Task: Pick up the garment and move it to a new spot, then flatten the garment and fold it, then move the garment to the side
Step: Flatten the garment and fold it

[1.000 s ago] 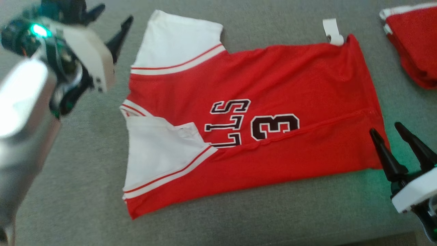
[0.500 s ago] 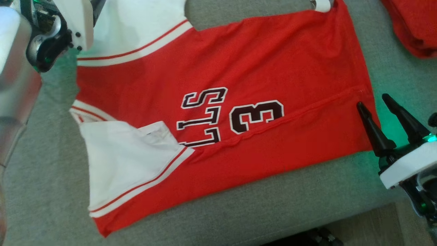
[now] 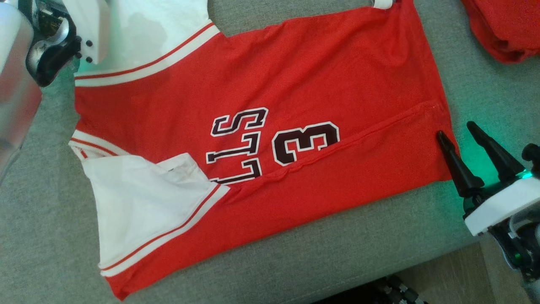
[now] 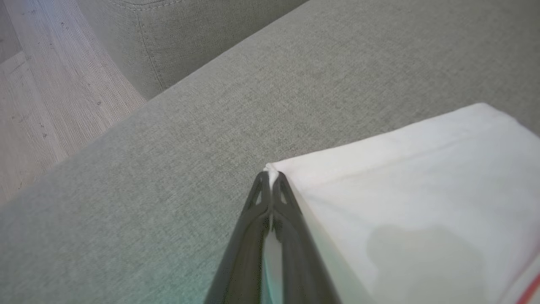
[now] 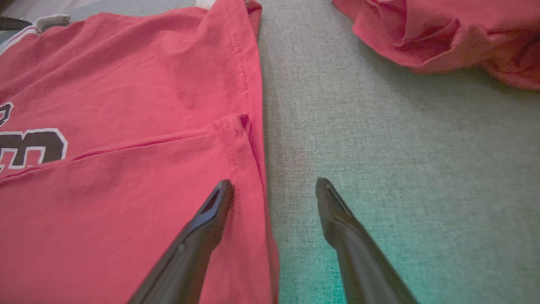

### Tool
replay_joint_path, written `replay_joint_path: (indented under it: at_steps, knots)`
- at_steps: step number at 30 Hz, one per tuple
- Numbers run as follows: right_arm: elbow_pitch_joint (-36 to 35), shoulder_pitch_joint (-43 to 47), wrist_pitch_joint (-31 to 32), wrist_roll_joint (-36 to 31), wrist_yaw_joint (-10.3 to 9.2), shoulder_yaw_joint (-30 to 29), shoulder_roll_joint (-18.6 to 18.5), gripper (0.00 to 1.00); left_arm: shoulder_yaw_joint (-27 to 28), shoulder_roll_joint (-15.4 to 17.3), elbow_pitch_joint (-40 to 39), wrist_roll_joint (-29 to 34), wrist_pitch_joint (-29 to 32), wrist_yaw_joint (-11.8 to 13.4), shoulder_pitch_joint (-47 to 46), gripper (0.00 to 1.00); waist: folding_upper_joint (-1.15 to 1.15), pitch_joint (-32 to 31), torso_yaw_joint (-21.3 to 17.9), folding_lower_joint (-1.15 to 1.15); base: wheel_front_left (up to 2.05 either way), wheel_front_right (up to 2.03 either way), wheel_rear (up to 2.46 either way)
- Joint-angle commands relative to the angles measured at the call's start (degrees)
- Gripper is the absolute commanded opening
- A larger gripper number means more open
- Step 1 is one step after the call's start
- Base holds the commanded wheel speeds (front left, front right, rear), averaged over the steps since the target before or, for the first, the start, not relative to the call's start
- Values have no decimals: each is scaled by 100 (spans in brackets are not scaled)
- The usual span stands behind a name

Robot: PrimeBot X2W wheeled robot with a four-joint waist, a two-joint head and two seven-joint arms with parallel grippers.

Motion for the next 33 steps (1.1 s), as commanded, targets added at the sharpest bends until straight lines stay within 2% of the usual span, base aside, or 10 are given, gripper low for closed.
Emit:
replay_joint_path:
  at_steps: [1,9,14,19,23,32,33]
  knots:
    - [-114,11,-54,55,37,24,-184,100,126,279,-47,-45,6,11,-207,0,0,-9,8,0,0,0,0]
    - [-295,-437,131,86,37,132,-373,100,-50,298,-128,-335,-389,10,-295,0,0,-138,89,0,0,0,0]
    - [-254,-1356,953,150,37,386,-497,100,-305,257,-276,-495,-539,10,-294,0,0,-287,230,0,0,0,0]
    - [384,-2500,2061,274,37,840,-432,100,-592,246,-510,-664,-648,10,-313,0,0,-395,394,0,0,0,0]
    - [1077,-3295,2535,300,37,1183,-324,100,-823,292,-690,-758,-698,10,-398,0,0,-413,513,0,0,0,0]
    - [2203,-4218,2471,481,37,1632,-111,100,-1194,331,-909,-945,-853,10,-622,0,0,-333,720,0,0,0,0]
    - [2270,-4265,2442,509,37,1688,-102,92,-1229,337,-909,-969,-871,10,-638,0,0,-328,730,0,0,0,0]
